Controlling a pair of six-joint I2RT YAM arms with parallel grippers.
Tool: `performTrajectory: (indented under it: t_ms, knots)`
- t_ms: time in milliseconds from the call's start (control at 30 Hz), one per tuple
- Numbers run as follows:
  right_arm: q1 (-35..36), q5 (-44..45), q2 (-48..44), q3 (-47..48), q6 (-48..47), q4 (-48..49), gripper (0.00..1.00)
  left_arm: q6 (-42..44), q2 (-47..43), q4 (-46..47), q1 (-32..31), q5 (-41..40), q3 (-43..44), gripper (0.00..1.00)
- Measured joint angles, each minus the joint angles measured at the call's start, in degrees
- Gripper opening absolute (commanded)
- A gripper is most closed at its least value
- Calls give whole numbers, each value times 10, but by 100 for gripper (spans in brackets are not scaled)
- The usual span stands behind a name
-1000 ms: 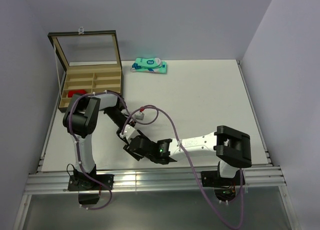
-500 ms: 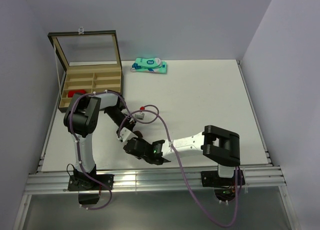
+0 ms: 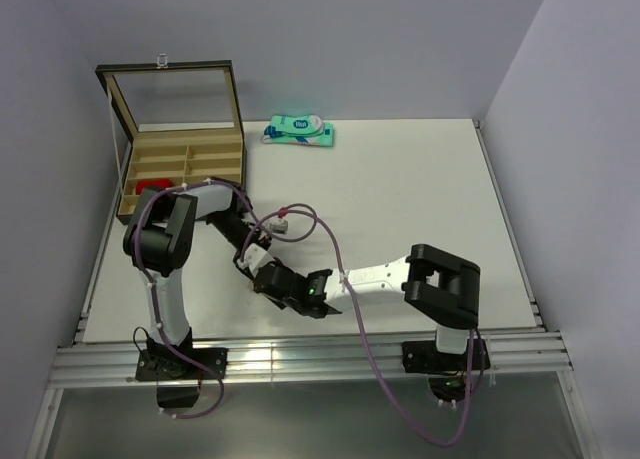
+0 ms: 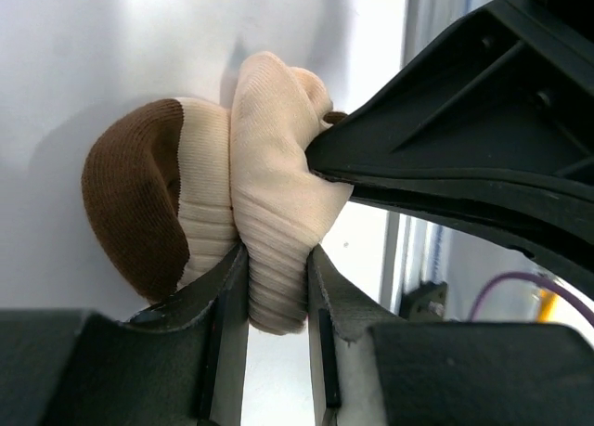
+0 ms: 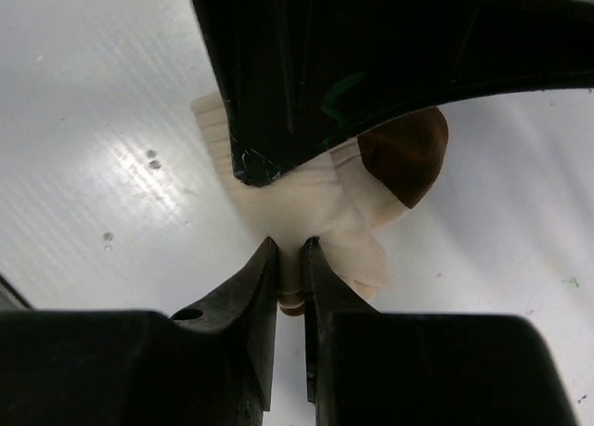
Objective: Roll the socks
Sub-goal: Roll the sock at the center of the board.
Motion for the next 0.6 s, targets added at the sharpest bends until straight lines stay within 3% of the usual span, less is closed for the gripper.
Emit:
performTrajectory:
  t_ms: [133,600]
  knots:
    - [-25,-20,0,0,7,3,6,-37,-41,61,8,0,-13,38]
    - [-80,-117,1,28,17,-35,4,-174,-190,258,55,11,-99,40]
